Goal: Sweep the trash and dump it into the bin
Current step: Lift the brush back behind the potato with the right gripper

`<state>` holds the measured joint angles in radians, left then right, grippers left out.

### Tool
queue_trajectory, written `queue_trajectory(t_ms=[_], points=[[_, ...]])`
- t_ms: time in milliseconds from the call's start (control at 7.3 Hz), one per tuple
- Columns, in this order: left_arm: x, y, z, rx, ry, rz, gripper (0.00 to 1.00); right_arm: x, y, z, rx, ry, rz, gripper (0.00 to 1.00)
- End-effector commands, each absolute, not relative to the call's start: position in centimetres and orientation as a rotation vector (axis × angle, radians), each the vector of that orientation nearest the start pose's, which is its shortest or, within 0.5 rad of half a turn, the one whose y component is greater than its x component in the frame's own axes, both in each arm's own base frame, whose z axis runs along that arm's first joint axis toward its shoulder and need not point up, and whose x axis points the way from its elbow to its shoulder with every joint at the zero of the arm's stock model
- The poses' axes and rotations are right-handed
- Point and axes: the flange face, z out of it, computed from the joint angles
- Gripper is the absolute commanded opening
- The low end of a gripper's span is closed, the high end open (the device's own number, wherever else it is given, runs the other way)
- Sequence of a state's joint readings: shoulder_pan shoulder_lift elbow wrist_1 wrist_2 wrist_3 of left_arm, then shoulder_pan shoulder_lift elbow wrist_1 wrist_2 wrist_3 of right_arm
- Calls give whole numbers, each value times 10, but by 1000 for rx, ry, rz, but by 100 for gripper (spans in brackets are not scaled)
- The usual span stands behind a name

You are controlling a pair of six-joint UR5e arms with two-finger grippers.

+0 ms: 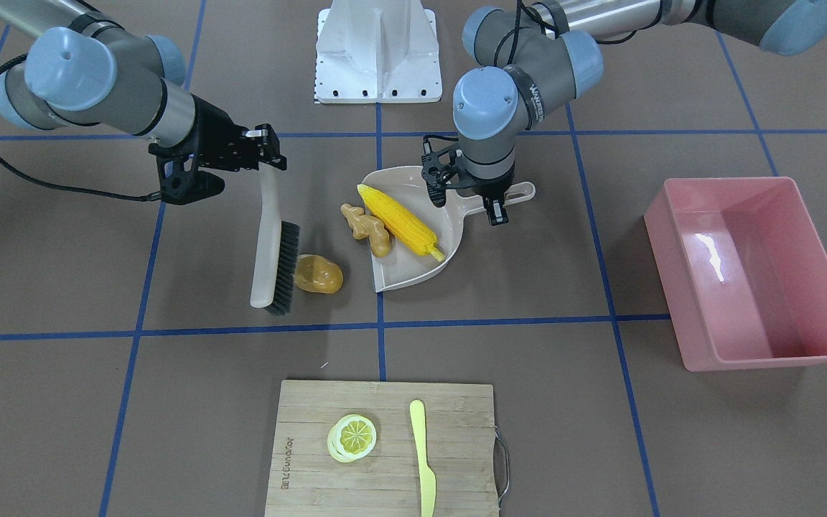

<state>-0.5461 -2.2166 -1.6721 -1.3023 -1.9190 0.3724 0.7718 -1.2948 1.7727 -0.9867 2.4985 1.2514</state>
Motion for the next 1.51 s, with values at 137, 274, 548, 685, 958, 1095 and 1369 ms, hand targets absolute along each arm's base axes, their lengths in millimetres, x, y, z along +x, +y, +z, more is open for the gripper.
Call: queue_trajectory(t_ms=[137,274,548,685,958,1095,1369], points=[[526,-436,273,370,520,1436,0,-396,-395,360,-194,-1238,-263,0],[526,-436,273,370,520,1436,0,-407,-388,364,-116,-1238,-381,0],[527,-436,275,365,519,1436,0,-390,-415,379,-22,-1225,-426,0],[528,-437,277,360,517,1435,0,-380,-434,395,14,-1206,-436,0],[528,-437,277,360,517,1435,0,-377,-447,408,8,-1191,-424,0],[529,-438,275,376,522,1436,0,-394,-435,405,-12,-1192,-447,0],[530,-439,278,373,521,1436,0,-416,-417,392,-61,-1206,-457,0]])
